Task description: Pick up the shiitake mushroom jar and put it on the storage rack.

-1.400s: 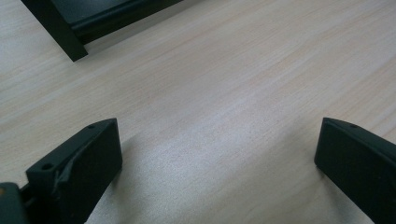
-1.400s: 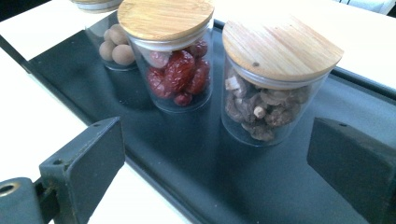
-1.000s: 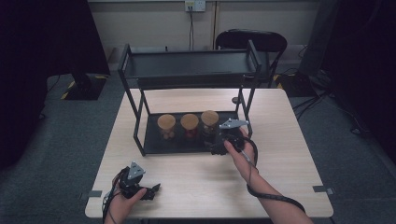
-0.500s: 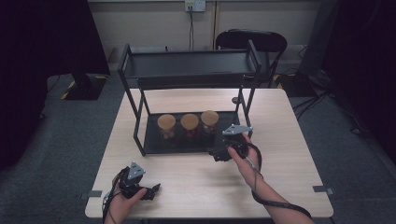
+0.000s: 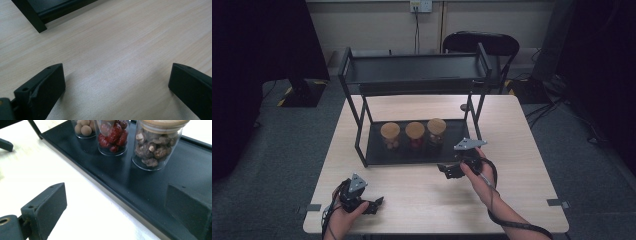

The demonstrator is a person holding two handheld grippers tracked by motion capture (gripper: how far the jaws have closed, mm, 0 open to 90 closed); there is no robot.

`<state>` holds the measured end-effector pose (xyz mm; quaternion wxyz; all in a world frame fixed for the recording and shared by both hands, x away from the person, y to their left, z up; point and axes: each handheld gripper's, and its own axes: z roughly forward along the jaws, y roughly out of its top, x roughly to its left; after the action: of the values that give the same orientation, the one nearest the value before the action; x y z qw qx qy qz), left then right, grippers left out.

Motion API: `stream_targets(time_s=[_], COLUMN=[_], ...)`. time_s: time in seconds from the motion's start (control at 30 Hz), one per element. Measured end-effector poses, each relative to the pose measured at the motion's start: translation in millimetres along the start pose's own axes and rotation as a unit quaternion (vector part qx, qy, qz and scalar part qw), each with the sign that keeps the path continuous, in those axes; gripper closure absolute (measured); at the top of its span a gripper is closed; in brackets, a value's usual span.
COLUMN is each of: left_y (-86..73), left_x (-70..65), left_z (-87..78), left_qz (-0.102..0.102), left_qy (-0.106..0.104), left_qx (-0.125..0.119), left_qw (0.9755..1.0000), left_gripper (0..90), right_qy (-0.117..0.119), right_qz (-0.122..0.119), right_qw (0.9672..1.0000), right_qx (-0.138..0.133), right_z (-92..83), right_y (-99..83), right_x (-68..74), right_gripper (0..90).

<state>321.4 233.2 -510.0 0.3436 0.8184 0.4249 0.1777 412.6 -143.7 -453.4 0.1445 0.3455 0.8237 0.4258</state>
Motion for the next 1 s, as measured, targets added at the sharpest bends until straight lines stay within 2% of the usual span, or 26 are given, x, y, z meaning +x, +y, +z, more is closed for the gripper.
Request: stream_targets(time_s=[1.0], left_y=[0.0], left_x=[0.1], left_z=[0.0], left_qz=[0.001], left_qy=[0.0], left_qx=[0.0], left_qw=[1.0], left_gripper=[0.4], right_qy=[0.008], right_qz=[-0.016], right_qw=[0.9998], right_qx=[0.012], right_z=[-27.3], right_y=[-34.1], right_x=[-5.8], right_gripper=[3.6])
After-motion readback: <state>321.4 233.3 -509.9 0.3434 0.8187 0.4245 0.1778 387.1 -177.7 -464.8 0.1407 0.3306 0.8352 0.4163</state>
